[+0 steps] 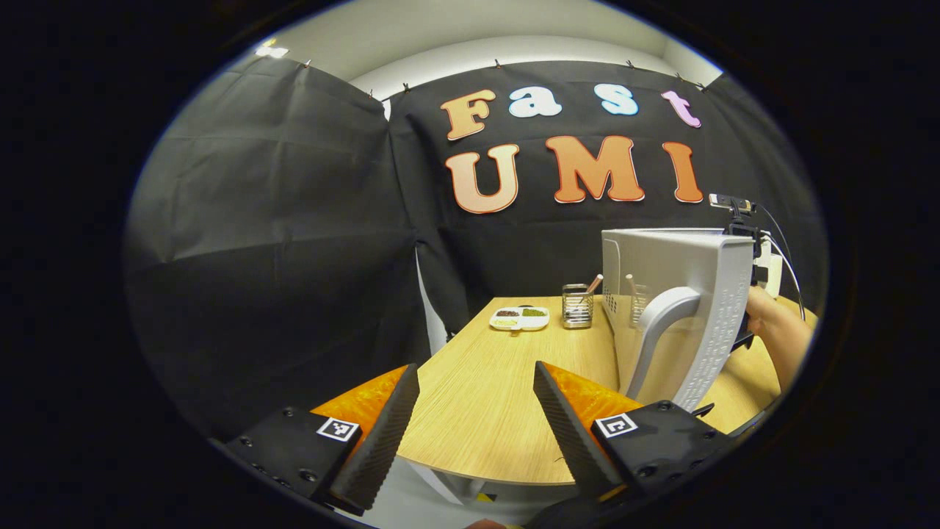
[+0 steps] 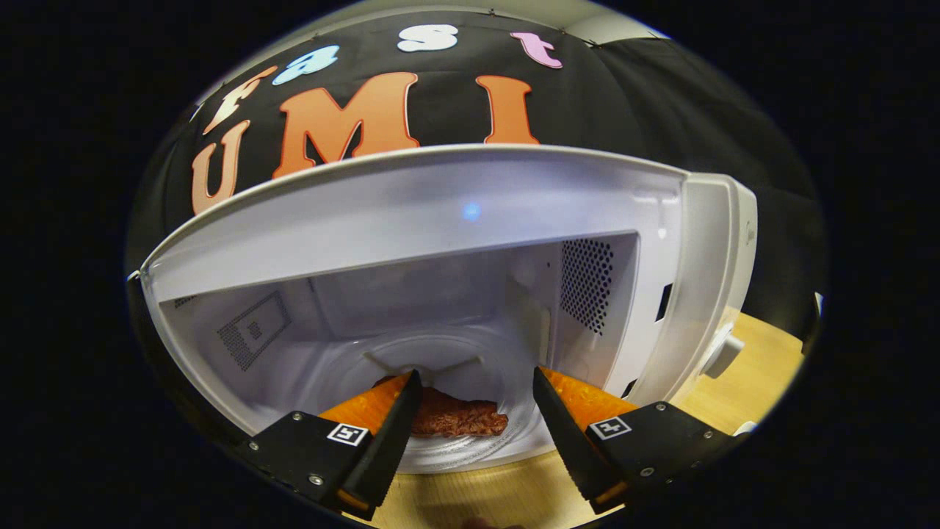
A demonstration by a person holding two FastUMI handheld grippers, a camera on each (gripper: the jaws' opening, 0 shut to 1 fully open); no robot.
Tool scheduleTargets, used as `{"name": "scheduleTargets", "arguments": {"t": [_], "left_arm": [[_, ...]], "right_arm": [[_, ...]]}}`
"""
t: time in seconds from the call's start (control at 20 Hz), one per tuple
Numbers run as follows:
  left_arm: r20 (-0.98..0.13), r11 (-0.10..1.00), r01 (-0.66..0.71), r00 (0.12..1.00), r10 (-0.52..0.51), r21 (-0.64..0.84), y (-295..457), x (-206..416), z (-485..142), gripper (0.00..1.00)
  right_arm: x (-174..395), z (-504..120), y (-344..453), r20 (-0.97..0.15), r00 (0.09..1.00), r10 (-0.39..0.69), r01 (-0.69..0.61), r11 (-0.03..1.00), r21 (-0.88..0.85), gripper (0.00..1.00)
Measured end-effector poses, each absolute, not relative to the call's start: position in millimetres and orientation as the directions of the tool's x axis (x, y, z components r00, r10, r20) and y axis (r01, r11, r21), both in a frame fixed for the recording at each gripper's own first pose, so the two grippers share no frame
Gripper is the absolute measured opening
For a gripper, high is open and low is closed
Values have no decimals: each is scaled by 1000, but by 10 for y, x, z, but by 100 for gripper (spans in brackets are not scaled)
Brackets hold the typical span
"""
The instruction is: Open the microwave oven with the left hand, put the food in, and close the microwave oven.
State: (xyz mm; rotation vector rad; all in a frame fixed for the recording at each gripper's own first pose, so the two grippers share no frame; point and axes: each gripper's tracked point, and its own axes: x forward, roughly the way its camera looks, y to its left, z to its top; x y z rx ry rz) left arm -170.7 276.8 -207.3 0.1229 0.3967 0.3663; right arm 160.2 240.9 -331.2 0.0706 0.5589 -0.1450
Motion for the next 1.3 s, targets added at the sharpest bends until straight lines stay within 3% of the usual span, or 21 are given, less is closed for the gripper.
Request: {"name": "scheduleTargets", "arguments": {"t": [0.05,0.1,0.15,0.5,0.7,1.2,1.3], "left_arm": [[-359,933,-317,861,359,172,2734,-1685,-2088,100],[-368,936,-313,861,351,159,2729,-1668,-2124,94],[-376,940,-309,861,342,147,2715,-1650,-2152,100],[-397,961,-258,875,278,105,2534,-1547,-2251,94],[-411,970,-238,879,240,57,2454,-1493,-2293,94],[-409,1000,11,913,-7,9,1519,-1392,-2250,98],[-404,998,66,913,-57,9,1268,-1311,-2237,94]], "right_arm": [[1544,-3212,2393,-514,851,-110,134,991,9,94],[1489,-3108,2367,-493,864,-99,113,994,-2,94],[1420,-2995,2360,-473,878,-80,88,996,-5,94],[998,-2244,2130,-365,928,68,-39,996,85,94],[796,-1845,1797,-323,942,90,-62,993,97,94],[360,-1341,1200,-270,953,137,-100,984,147,94],[285,-1276,1056,-258,956,140,-108,985,135,94]]}}
